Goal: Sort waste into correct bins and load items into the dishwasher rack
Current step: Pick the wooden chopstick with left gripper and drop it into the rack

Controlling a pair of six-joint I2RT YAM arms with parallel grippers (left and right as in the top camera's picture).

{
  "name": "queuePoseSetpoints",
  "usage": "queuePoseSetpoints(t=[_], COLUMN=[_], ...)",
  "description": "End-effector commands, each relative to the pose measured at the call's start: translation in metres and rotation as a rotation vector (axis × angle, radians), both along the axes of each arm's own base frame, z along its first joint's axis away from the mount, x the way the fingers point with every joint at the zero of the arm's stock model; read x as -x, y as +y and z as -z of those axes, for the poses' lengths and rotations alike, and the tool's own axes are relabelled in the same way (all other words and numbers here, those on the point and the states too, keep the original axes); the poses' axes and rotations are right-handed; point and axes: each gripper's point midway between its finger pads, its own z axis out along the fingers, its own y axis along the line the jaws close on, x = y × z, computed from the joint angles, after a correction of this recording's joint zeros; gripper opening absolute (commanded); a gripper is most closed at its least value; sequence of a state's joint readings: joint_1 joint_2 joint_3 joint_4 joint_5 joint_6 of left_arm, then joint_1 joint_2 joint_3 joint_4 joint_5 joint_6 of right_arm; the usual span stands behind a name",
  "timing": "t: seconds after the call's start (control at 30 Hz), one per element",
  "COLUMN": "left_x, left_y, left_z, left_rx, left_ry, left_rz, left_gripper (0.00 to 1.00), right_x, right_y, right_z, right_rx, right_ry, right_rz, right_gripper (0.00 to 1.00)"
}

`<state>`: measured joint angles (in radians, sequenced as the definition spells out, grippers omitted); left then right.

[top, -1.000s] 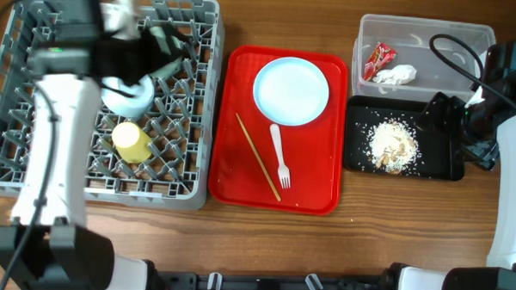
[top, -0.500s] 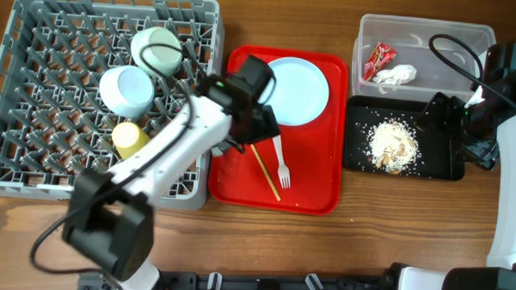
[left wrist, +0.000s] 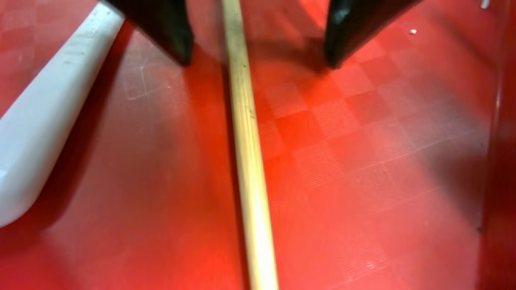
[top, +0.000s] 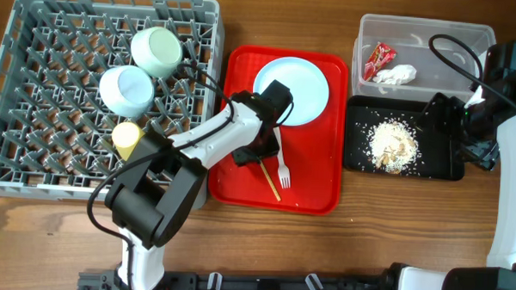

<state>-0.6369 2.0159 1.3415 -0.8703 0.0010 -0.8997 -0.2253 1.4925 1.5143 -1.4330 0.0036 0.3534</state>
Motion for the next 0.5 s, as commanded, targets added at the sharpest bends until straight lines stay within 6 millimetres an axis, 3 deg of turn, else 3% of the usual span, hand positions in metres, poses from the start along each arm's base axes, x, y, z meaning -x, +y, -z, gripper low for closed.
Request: queuePoseSetpoints(t=[0.0,0.07,0.13,0.3,0.37,0.47], left_x=[0.015,0.016,0.015,0.01,-0.004,-0.034], left_y=[0.017,0.017,0.017,0.017,0.016,0.02], left_z=[0.025,0.027,0.027,0.024,0.008,-0.043], left_rx=[-0.068,-0.068,-0.068,-0.065,-0.046,-0.031], left_ry=[0.044,0.044,0.044,0.027,-0.013,-0.136], left_rz=[-0.005,-0.005,-0.005,0.001,0.033,0.075], left_gripper=[0.26,0.15,0.09,0.04,0.04,0.04], right_x=[-0.001,0.0,0.0,0.001,0.001,0.001], right_y=[0.0,0.0,0.0,0.0,0.0,0.0], right_z=[-0.009,-0.009,-0.009,-0.009,-0.009,-0.009], right_rx=[0.005,0.005,0.004,0.004,0.004,0.004], right_ry=[-0.031,-0.028,-0.027,-0.024,-0.024,-0.024], right_rz=[-0.01,-0.01,-0.01,-0.01,-0.01,-0.01], right_gripper=[1.0,1.0,1.0,1.0,1.0,1.0])
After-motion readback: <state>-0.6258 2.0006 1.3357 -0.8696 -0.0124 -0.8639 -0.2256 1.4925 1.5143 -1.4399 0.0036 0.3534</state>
